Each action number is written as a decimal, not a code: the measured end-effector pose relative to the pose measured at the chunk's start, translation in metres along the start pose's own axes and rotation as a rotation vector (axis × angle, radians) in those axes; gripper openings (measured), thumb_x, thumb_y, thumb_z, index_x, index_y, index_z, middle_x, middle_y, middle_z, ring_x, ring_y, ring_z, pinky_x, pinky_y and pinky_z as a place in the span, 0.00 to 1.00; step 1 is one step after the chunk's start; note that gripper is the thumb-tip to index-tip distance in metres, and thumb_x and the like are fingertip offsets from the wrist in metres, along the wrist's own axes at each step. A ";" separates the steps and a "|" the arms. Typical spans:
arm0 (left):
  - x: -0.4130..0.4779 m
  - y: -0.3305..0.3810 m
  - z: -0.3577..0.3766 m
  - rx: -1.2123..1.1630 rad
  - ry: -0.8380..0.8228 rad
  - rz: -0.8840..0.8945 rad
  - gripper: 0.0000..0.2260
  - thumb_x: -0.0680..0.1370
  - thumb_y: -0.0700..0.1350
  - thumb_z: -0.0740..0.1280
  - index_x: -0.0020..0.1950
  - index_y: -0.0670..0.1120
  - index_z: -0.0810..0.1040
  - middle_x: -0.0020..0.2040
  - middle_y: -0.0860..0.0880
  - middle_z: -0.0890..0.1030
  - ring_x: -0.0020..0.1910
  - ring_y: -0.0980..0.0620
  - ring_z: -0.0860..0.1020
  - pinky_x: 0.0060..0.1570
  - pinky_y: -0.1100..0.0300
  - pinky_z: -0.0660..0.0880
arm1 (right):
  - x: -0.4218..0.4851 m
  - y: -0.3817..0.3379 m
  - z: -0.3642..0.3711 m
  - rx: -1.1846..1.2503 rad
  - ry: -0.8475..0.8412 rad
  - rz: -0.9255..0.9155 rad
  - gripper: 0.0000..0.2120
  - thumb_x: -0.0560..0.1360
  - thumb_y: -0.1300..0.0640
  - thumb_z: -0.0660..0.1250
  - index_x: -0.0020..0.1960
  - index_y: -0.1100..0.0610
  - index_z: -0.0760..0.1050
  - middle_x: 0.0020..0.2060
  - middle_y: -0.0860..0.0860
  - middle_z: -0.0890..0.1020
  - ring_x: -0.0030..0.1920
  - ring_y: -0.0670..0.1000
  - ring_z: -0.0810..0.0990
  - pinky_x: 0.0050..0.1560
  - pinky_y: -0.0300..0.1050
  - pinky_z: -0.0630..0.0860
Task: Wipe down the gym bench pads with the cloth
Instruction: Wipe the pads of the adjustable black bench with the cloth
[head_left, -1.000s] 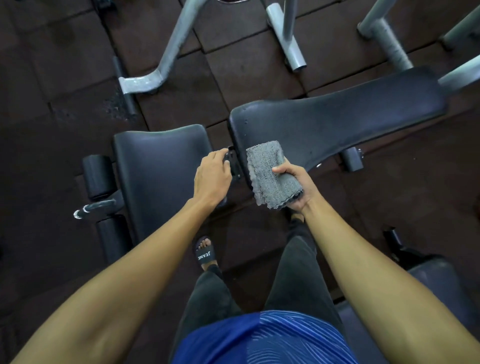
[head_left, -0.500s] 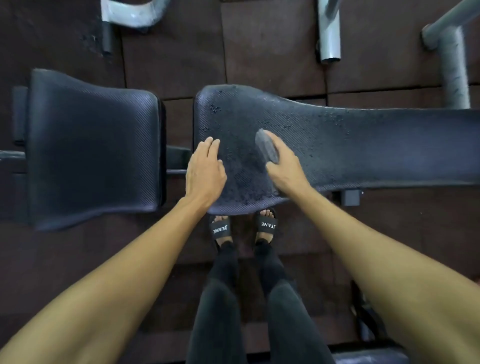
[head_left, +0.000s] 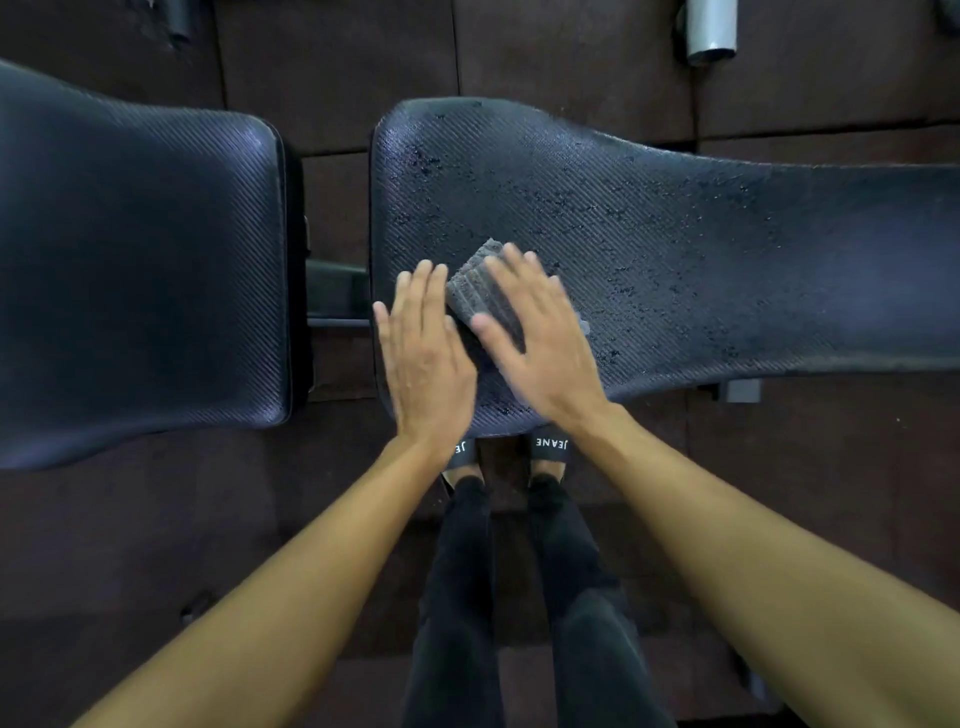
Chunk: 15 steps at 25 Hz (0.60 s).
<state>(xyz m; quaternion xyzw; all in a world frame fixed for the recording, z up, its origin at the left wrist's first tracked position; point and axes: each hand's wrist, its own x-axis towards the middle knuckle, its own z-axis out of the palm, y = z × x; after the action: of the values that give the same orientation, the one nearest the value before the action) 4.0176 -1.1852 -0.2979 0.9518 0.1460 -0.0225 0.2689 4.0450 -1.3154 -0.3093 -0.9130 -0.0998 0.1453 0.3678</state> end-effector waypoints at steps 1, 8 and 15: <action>-0.003 0.014 0.003 0.034 -0.010 0.003 0.23 0.81 0.42 0.51 0.77 0.43 0.64 0.78 0.47 0.63 0.78 0.47 0.58 0.78 0.44 0.46 | 0.002 0.005 -0.008 0.036 0.068 0.042 0.27 0.82 0.46 0.59 0.77 0.54 0.63 0.78 0.52 0.62 0.79 0.52 0.56 0.78 0.52 0.50; -0.002 0.088 0.064 0.221 -0.116 -0.217 0.31 0.84 0.54 0.51 0.80 0.39 0.45 0.81 0.41 0.46 0.80 0.44 0.44 0.78 0.43 0.41 | 0.004 0.060 -0.049 -0.189 0.083 0.115 0.24 0.82 0.52 0.58 0.77 0.54 0.63 0.79 0.52 0.60 0.79 0.52 0.54 0.78 0.54 0.50; -0.033 0.027 0.054 0.402 -0.033 0.020 0.28 0.84 0.52 0.50 0.80 0.40 0.49 0.81 0.42 0.51 0.80 0.45 0.50 0.78 0.44 0.49 | -0.001 0.064 -0.042 -0.239 0.069 0.111 0.26 0.83 0.52 0.57 0.79 0.54 0.59 0.80 0.50 0.55 0.80 0.51 0.50 0.78 0.52 0.45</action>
<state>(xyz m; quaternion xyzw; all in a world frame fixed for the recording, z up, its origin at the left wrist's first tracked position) 3.9956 -1.2437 -0.3262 0.9872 0.1247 -0.0642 0.0761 4.0631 -1.3882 -0.3255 -0.9589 -0.0530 0.1212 0.2509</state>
